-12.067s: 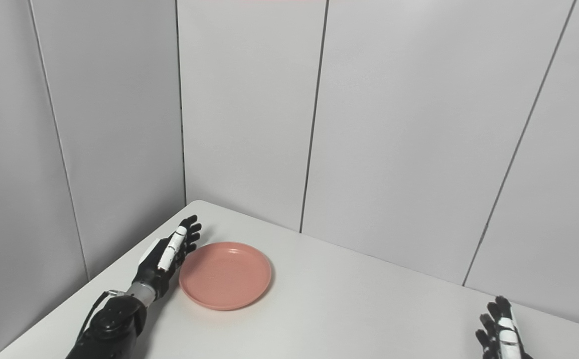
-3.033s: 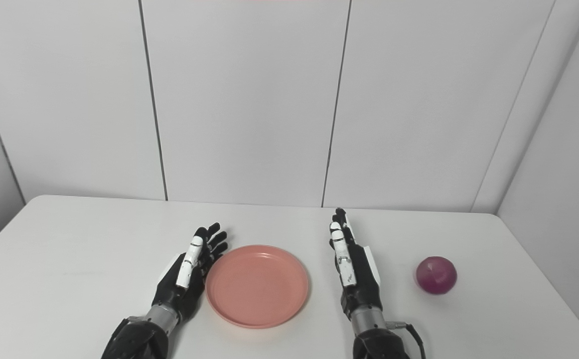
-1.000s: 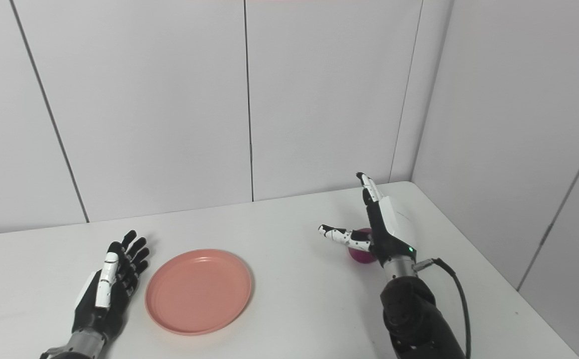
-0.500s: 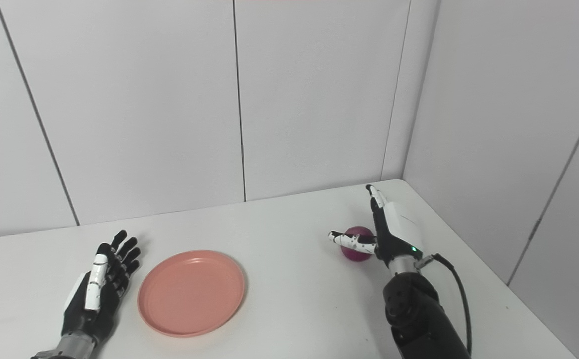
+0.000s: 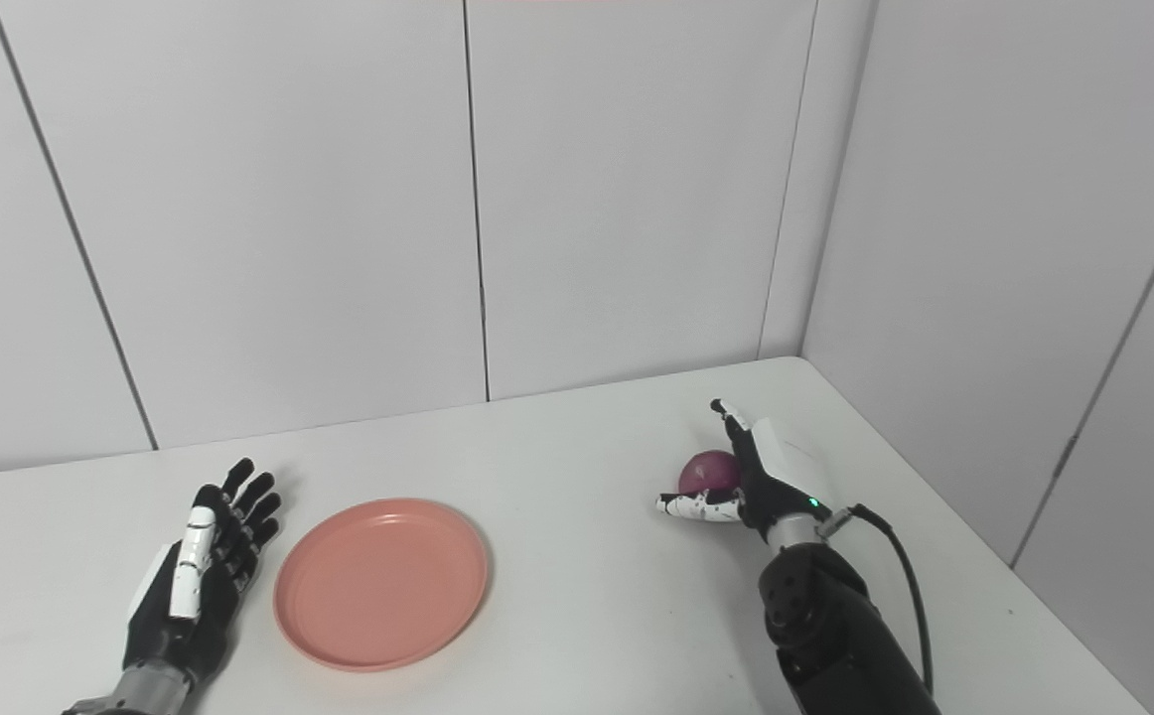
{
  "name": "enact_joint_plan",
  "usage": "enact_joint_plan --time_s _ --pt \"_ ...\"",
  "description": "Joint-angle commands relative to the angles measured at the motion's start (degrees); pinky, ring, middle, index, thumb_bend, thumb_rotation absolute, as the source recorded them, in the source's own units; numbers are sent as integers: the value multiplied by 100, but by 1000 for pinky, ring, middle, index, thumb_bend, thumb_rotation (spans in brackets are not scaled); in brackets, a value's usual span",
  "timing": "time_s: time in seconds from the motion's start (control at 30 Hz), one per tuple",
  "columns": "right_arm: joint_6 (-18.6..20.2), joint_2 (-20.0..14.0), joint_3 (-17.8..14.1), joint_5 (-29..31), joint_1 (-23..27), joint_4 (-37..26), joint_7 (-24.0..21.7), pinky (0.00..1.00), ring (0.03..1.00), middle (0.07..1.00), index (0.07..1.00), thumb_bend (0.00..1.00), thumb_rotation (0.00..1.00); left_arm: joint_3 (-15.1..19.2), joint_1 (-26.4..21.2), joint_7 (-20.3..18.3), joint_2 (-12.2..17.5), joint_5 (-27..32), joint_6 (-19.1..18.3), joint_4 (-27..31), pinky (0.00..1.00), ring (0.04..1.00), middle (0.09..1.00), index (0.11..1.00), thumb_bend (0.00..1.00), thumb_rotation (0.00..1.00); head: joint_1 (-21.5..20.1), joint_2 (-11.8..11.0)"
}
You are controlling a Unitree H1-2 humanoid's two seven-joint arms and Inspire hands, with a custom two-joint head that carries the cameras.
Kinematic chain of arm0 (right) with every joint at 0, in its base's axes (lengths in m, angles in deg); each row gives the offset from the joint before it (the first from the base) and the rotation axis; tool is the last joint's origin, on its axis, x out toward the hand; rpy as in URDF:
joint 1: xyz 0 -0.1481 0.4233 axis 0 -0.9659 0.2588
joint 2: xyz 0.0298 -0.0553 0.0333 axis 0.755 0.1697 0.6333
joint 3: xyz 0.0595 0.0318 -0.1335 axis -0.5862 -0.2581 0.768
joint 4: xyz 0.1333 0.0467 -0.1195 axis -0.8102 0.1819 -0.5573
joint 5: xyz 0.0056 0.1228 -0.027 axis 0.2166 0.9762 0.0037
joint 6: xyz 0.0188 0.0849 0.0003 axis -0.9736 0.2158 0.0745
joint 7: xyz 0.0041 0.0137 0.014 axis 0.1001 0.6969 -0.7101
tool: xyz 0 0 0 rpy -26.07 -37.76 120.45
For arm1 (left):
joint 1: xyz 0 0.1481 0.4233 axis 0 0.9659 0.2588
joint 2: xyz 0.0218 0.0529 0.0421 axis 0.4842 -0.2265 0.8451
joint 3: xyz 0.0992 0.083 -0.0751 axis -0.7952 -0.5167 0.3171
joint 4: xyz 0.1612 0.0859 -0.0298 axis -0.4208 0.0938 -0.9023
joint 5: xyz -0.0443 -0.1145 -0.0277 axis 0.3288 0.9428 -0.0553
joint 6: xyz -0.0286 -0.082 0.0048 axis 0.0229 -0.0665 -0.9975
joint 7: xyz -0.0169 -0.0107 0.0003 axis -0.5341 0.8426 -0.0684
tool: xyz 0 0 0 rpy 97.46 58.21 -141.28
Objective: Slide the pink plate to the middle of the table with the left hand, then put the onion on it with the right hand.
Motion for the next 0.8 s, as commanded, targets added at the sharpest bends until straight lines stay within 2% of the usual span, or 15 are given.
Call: enact_joint_plan --time_s 0.0,0.2,0.33,0.43,0.6,0.63,0.77 --pt "101 -109 -20 14 307 -82 12 714 838 884 880 906 309 -3 -148 -38 -4 48 149 115 992 972 969 962 614 1000 6 0" --pt "166 -66 -10 108 326 -41 -1 656 802 874 869 879 244 0 -138 -44 -3 47 201 89 987 970 970 962 608 1000 17 8" --pt "216 -49 23 99 323 -26 22 618 761 827 835 852 209 -11 -119 -71 3 55 199 125 985 969 970 962 614 1000 18 21" --pt "222 -33 23 105 316 -20 57 564 687 751 798 802 161 -16 -104 -79 -1 67 160 177 985 970 972 964 617 1000 20 27" --pt "151 -4 15 80 317 63 225 525 636 711 748 726 32 -20 -94 -66 -12 64 136 211 983 968 970 962 616 1000 24 42" --pt "146 -2 19 73 315 70 260 518 628 702 732 678 10 -21 -95 -69 -14 66 134 210 982 967 970 962 617 1000 24 42" --pt "21 -5 23 87 296 89 407 495 602 674 695 612 0 -19 -88 -51 -30 68 108 229 978 965 968 960 619 1000 42 48"
